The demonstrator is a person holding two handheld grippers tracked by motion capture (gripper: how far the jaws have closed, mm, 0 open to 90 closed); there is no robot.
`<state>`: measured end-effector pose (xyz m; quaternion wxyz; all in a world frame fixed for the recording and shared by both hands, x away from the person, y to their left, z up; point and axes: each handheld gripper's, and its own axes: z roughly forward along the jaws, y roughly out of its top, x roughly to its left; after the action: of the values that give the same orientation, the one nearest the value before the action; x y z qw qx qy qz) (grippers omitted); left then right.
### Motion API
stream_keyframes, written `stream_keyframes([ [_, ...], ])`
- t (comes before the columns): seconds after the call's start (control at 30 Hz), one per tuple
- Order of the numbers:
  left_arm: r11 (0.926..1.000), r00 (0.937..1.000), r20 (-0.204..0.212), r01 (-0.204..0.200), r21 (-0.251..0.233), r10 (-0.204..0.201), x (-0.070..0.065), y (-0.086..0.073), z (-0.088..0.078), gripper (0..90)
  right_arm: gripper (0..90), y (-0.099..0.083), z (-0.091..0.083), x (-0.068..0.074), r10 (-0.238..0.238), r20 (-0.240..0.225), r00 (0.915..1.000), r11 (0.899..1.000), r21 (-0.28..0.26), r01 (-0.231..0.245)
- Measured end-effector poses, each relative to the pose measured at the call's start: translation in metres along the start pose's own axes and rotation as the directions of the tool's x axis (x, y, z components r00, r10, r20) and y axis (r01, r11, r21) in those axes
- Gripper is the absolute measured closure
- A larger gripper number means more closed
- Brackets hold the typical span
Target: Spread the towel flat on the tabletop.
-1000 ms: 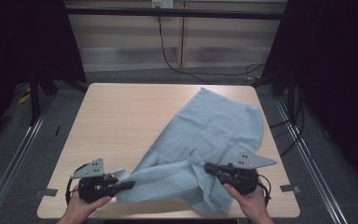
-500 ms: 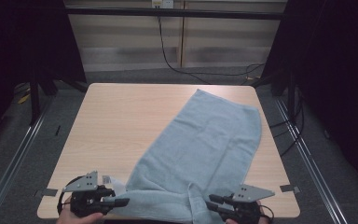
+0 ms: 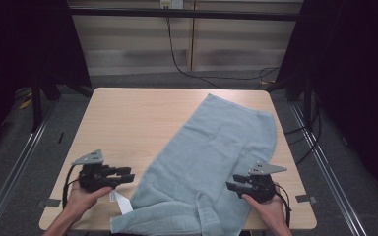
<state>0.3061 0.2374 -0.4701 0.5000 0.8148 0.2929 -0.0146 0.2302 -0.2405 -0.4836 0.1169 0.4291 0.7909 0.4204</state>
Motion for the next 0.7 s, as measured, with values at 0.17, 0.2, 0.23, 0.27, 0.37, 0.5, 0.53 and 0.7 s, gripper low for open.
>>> stream_keyframes([
  [0.17,0.9913,0.9986,-0.021,-0.046,0.124,0.049,0.009,0.016,0.058,57.0,53.6,0.002,0.011,-0.012,0.002,0.046,0.999,0.999,0.044,-0.004],
  [0.2,0.9921,0.9982,-0.025,-0.051,0.115,0.054,0.01,0.016,0.065,57.1,53.1,0.002,0.013,-0.014,-0.002,0.05,0.9988,0.999,0.052,0.0],
  [0.23,0.9902,0.997,-0.034,-0.066,0.123,0.07,0.008,0.016,0.072,58.2,52.6,0.001,0.014,-0.015,-0.007,0.057,0.9983,0.998,0.058,0.004],
  [0.27,0.9862,0.9952,-0.043,-0.081,0.145,0.088,0.005,0.014,0.078,59.2,51.7,0.0,0.014,-0.014,-0.007,0.066,0.9978,0.998,0.069,0.003],
  [0.37,0.969,0.9813,-0.078,-0.159,0.189,0.176,-0.005,0.008,0.083,61.6,49.9,-0.004,0.019,-0.013,-0.051,0.09,0.9947,0.995,0.094,0.043],
  [0.5,0.9573,0.9721,-0.083,-0.198,0.211,0.219,-0.014,0.001,0.075,79.4,51.0,-0.003,0.022,-0.009,-0.075,0.114,0.9906,0.992,0.108,0.063],
  [0.53,0.9603,0.9768,-0.072,-0.182,0.211,0.202,-0.016,-0.002,0.071,81.4,51.9,-0.002,0.023,-0.01,-0.085,0.115,0.9897,0.992,0.105,0.073],
  [0.7,0.9665,0.9873,-0.026,-0.148,0.21,0.157,-0.026,-0.021,0.045,83.7,55.7,0.007,0.035,-0.011,-0.083,0.106,0.991,0.992,0.101,0.072],
])
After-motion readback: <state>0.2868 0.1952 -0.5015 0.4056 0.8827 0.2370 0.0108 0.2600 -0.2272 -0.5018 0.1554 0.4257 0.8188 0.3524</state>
